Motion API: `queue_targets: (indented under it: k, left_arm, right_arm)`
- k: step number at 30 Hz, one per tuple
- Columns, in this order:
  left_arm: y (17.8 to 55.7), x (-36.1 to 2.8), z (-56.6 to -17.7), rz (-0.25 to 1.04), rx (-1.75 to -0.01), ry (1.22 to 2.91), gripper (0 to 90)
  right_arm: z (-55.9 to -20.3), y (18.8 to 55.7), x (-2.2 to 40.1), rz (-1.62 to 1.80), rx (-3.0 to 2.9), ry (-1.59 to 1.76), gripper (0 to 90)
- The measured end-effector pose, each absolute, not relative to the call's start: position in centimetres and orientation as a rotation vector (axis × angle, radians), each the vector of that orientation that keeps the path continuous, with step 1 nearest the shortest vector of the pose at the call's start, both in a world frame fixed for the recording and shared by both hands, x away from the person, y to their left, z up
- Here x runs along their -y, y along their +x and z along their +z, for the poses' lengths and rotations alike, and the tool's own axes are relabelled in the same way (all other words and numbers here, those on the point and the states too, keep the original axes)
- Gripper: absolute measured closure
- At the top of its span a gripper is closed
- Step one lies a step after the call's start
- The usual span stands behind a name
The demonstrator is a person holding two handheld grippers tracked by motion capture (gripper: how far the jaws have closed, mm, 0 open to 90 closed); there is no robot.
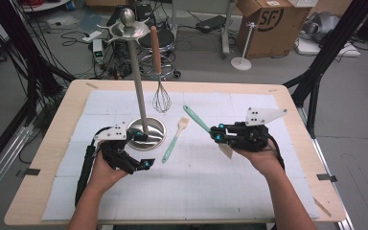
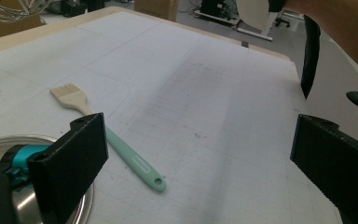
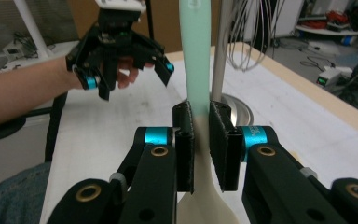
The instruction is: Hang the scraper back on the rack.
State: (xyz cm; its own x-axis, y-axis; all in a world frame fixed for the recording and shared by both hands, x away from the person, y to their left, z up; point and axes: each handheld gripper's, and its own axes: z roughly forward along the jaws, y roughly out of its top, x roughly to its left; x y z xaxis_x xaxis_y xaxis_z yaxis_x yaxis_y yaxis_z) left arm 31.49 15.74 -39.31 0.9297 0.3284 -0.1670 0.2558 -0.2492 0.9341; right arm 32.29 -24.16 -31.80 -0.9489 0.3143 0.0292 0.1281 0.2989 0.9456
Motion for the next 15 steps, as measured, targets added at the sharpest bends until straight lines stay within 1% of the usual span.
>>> queue_targets:
  k: [15]
  left_arm:
    - [31.5,-15.8,-39.3,0.066,-0.433,1.833,4.5]
  right_arm:
    - [-27.9,34.3,21.2,1.805,-2.345,0.307,81.3]
